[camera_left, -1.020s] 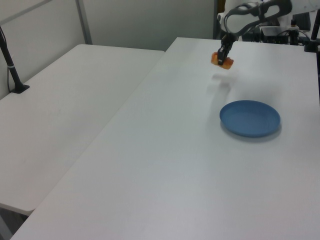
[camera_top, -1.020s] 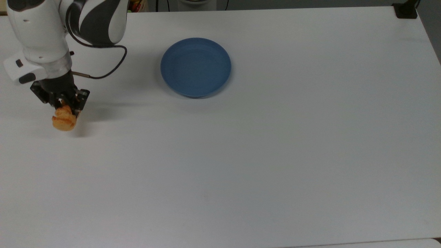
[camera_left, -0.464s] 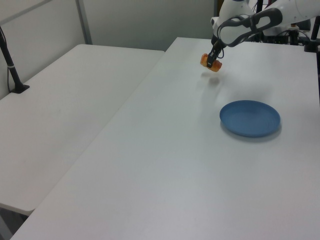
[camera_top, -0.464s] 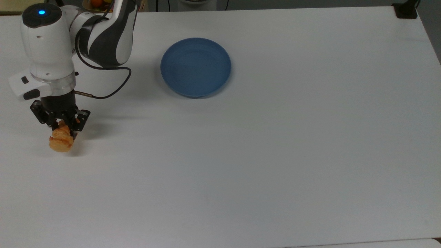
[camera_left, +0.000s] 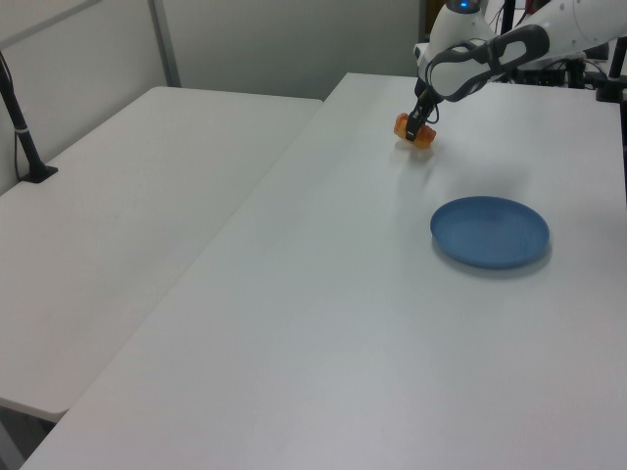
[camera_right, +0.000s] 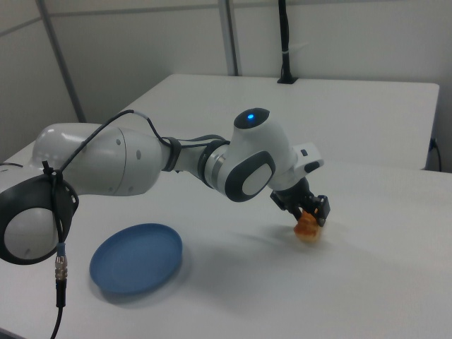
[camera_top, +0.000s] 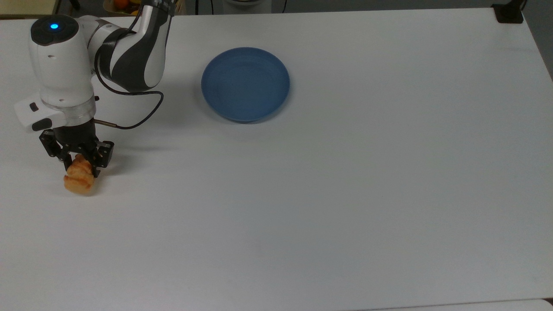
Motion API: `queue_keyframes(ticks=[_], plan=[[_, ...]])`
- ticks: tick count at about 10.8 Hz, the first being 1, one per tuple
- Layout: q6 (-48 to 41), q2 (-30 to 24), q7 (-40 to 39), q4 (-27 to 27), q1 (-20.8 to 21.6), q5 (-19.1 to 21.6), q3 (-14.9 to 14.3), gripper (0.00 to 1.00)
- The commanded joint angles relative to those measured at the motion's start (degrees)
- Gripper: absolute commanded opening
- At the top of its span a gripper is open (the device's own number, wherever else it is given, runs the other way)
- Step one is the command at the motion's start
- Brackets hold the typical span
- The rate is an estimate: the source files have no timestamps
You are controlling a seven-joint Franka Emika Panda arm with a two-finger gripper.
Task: Put the bread on the table
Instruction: 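Open the gripper to release the bread roll onto the table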
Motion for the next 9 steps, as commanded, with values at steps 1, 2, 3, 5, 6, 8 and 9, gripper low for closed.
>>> queue_keyframes(ticks=[1,2,3,5,6,8,9], plan=[[1.3,0.4,-1.2,0.7,-0.9,1.3,1.3,0.77],[1.3,0.4,-1.2,0.7,-1.3,1.3,1.4,0.82],[1.3,0.4,-1.2,0.7,-1.3,1.3,1.5,0.92],[1.1,-0.5,-1.3,0.7,-1.2,0.9,1.5,1.0],[0.7,-2.0,-1.1,0.4,-0.8,0.6,1.6,1.0],[0.0,-6.1,-1.0,-2.3,-0.6,0.4,3.4,1.0],[-2.0,-8.9,-1.0,-3.8,-0.2,0.2,3.4,1.0]])
